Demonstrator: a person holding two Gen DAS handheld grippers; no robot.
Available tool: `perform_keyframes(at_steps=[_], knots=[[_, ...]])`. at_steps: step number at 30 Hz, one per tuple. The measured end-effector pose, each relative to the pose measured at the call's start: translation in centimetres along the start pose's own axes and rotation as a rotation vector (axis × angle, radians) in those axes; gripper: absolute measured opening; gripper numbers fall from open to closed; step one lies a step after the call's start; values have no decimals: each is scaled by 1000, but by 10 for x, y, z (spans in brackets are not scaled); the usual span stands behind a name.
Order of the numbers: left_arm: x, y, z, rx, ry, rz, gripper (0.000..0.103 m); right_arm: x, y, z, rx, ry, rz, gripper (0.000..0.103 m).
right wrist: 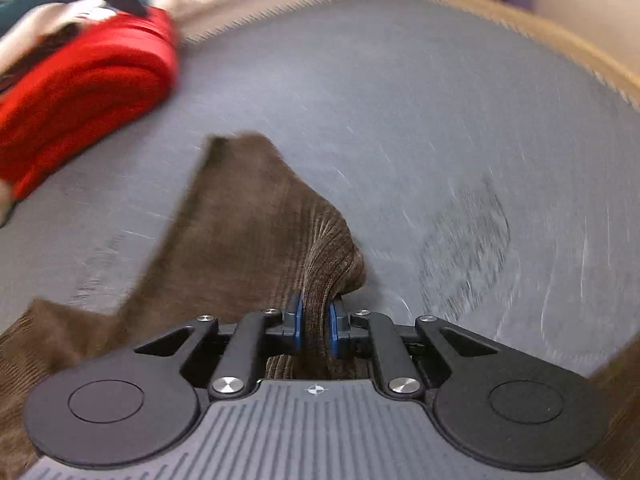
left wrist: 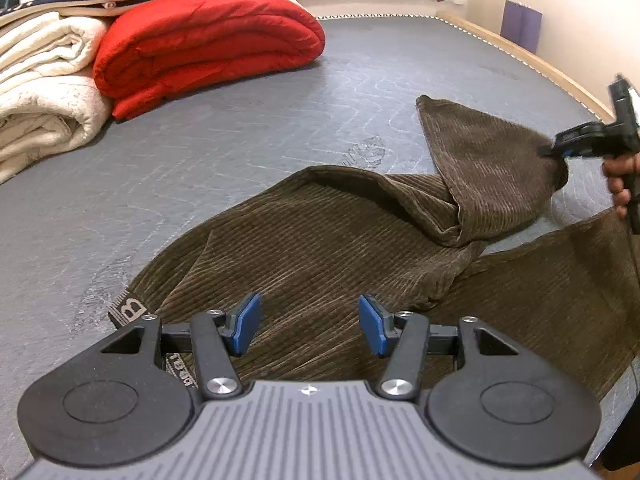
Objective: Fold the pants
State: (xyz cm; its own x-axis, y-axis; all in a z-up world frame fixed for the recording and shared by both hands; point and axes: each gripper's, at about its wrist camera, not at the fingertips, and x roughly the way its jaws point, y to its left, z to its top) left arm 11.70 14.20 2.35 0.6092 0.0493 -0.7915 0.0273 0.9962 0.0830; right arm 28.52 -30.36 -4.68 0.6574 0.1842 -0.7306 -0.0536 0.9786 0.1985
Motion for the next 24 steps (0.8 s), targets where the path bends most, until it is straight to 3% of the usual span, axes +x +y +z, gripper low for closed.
perform_keyframes(at_steps=[3, 6, 9, 11, 13, 16, 20, 24], knots=[[-12, 0, 0, 3, -14, 3, 60, -39, 20, 3, -131, -61, 119, 12], [-24, -2, 0, 8, -30, -4, 60, -77, 43, -11, -302, -66, 276, 12], [-31, -6, -1, 33, -34, 4, 60, -94, 59, -45, -449, 16, 426, 13], [-33, -8, -2, 43, -29, 11, 60, -90, 66, -73, -553, 121, 449, 14], [-34, -10, -2, 48, -23, 16, 60, -83, 61, -87, -572, 198, 417, 15], [-38, -17, -1, 56, -30, 13, 62, -84, 33, -73, -415, 214, 422, 19], [-32, -25, -2, 89, -20, 22, 66, -93, -31, -38, -55, 126, 482, 21], [-23, -31, 0, 104, -7, 22, 66, -85, -84, -25, 239, 76, 444, 29]])
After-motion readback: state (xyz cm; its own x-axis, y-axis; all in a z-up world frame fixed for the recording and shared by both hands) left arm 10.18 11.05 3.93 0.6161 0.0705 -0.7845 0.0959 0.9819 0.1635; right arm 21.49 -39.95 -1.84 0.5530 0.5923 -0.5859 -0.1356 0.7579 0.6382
